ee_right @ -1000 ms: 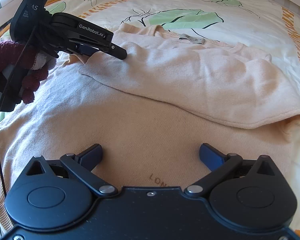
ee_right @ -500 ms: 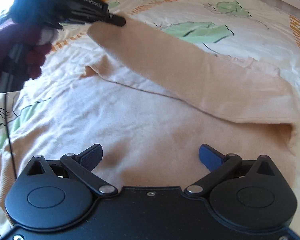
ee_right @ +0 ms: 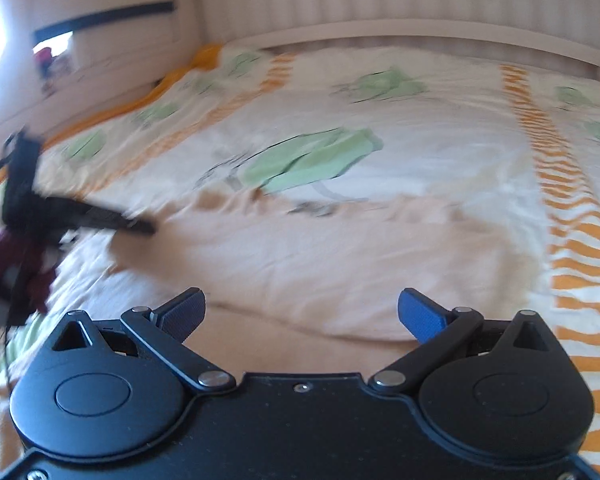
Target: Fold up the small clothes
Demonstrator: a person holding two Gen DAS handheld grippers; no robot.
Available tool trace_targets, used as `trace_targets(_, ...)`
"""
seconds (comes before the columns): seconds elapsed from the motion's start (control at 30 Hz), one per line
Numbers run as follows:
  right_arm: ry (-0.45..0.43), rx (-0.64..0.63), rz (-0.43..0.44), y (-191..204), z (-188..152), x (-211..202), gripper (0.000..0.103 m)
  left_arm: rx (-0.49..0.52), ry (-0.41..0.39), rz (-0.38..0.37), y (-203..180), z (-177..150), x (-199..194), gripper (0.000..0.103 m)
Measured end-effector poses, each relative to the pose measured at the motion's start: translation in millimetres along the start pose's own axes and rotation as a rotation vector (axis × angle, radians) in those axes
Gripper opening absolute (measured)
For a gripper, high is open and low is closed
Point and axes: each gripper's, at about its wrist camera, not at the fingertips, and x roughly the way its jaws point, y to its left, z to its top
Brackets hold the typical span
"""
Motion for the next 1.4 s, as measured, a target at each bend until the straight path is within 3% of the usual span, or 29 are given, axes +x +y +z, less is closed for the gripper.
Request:
trace_targets(0.17,-0.013,0.118,-0.147,-44,2,13,0.102,-0.051,0.017,0.013,8,-2,10,0.008)
trace_targets(0.37,0.01,0.235,-0.152,-84,8,37,0.1,-0.068,0.039,-0.014,17,-10,20,0.011)
trace_targets(0.43,0.022,0.275,-0.135,-95,10,47,0.084,-0.089,0.042,-0.034,22,-10,20,0.011)
trace_targets(0.53,0.049,0.318,-0.123,-105,8,58,0.069,-0.079,0.042,-0.047,23,-10,19,0.011)
trace_targets(0.67,0.071,0.38,-0.06,-112,6,70,0.061,-0.075,0.041,-0.058,24,-11,20,0.011)
trace_targets(0.77,0.075,0.428,-0.032,-112,4,75,0.046,-0.084,0.04,-0.068,26,-11,21,0.012)
trace_targets(0.83,0.073,0.431,-0.033,-110,5,73,0.014,-0.084,0.037,-0.081,26,-11,21,0.015)
trace_targets(0.93,0.064,0.324,-0.146,-100,14,59,0.011,-0.071,0.035,-0.096,23,-8,16,0.031)
trace_targets(1.0,0.079,0.273,-0.219,-100,13,57,0.011,-0.041,0.017,-0.088,18,-6,12,0.05)
trace_targets(1.07,0.086,0.296,-0.162,-106,7,57,0.012,-0.017,-0.002,-0.068,15,-5,9,0.057)
trace_targets(1.17,0.047,0.354,-0.112,-112,3,53,0.03,-0.021,0.004,-0.068,18,-2,9,0.063)
trace_targets(1.23,0.035,0.398,-0.095,-117,2,50,0.059,-0.036,0.012,-0.066,21,-1,11,0.069)
trace_targets(1.27,0.031,0.402,-0.094,-118,1,49,0.063,-0.042,0.016,-0.059,23,0,12,0.07)
trace_targets(1.4,0.039,0.405,-0.116,-119,-1,39,0.064,-0.057,0.018,-0.066,26,0,8,0.07)
